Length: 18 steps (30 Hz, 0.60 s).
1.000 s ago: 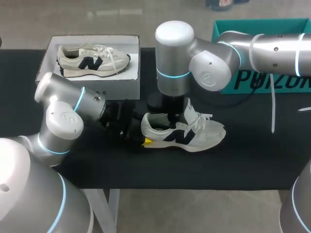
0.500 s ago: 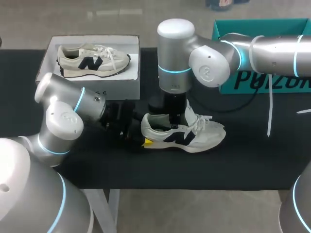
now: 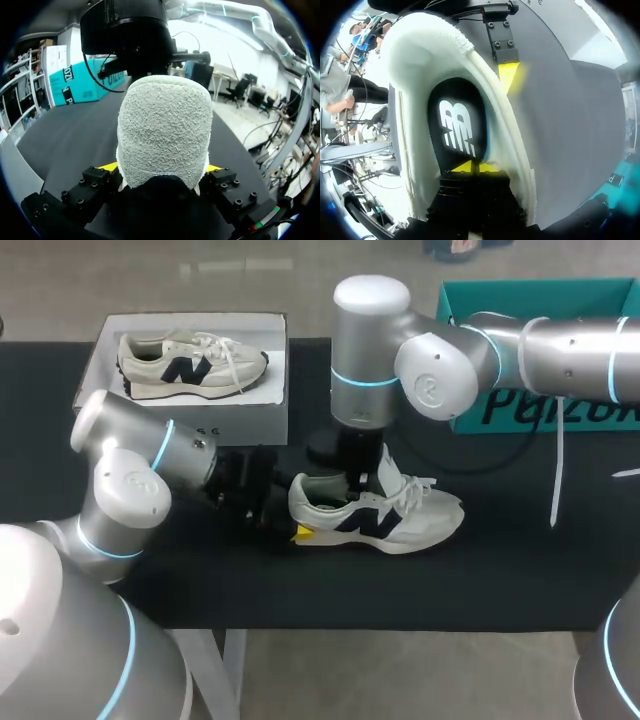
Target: Take the shoe out of the shoebox, open the shoe tongue, remove and reinsert the insole, then place the shoe into the shoebox
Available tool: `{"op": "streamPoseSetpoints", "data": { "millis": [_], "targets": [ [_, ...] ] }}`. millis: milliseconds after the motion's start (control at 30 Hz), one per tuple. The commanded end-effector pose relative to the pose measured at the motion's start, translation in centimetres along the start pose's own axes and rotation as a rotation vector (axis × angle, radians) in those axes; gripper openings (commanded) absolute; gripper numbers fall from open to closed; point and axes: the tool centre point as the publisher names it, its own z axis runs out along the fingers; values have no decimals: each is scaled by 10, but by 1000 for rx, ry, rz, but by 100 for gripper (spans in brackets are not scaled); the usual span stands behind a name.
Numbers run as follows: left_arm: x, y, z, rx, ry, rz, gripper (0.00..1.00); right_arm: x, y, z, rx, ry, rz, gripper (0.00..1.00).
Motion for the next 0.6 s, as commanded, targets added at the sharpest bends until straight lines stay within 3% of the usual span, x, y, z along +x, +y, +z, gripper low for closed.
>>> {"op": "streamPoseSetpoints", "data": {
  "millis": [33,200,433,600],
  "targets": [
    [0,-2,1,0,0,0,0,8,-10,-7,-99,-46,5,0],
    [0,-2,1,0,0,0,0,13,-12,-46,-143,-99,-13,0],
    [0,-2,1,0,0,0,0,13,-14,-73,-167,-144,-31,0],
    [0,-2,1,0,0,0,0,12,-20,-93,-280,-161,-14,0]
  ]
}}
